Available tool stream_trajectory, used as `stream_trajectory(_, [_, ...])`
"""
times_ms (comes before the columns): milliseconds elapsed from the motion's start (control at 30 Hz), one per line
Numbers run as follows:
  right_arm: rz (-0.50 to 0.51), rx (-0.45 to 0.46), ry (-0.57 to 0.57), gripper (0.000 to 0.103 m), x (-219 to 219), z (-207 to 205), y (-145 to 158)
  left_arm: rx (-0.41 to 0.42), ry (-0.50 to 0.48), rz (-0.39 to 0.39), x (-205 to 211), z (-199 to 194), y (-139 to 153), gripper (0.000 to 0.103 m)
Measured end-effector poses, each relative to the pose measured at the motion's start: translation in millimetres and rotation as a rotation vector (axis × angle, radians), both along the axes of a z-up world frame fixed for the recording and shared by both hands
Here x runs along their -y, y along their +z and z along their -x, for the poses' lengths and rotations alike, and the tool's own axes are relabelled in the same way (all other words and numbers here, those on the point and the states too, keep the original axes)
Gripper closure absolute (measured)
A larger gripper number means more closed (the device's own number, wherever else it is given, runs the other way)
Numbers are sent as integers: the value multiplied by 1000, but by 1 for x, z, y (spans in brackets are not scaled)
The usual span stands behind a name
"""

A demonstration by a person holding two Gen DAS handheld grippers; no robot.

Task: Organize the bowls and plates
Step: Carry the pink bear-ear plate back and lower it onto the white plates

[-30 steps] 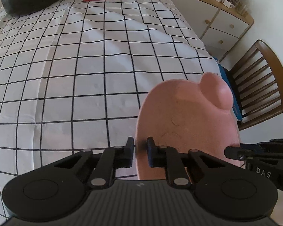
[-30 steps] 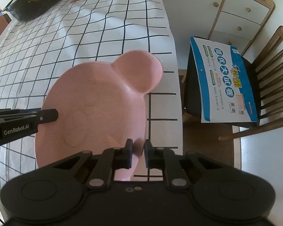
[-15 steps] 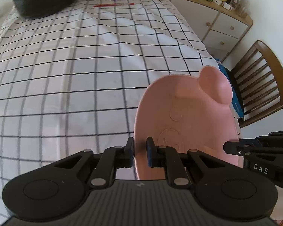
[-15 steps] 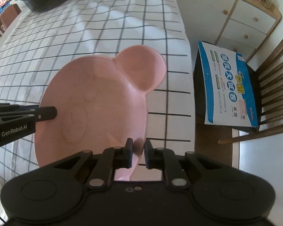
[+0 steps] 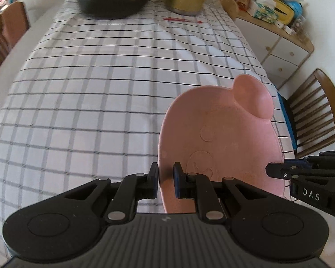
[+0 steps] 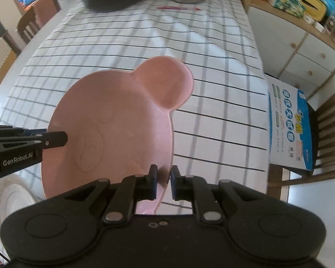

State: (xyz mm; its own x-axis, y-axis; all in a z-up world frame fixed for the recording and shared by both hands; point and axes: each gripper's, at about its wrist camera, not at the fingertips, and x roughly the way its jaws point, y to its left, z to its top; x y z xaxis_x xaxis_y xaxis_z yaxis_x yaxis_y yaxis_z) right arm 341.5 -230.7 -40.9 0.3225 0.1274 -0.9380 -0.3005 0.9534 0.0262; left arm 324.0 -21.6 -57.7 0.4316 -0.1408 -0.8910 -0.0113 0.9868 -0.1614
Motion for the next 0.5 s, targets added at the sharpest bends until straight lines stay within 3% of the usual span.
stream_trajectory(500, [-16, -3, 154, 93, -93, 62, 11, -10, 135, -16, -93, 78, 13, 90])
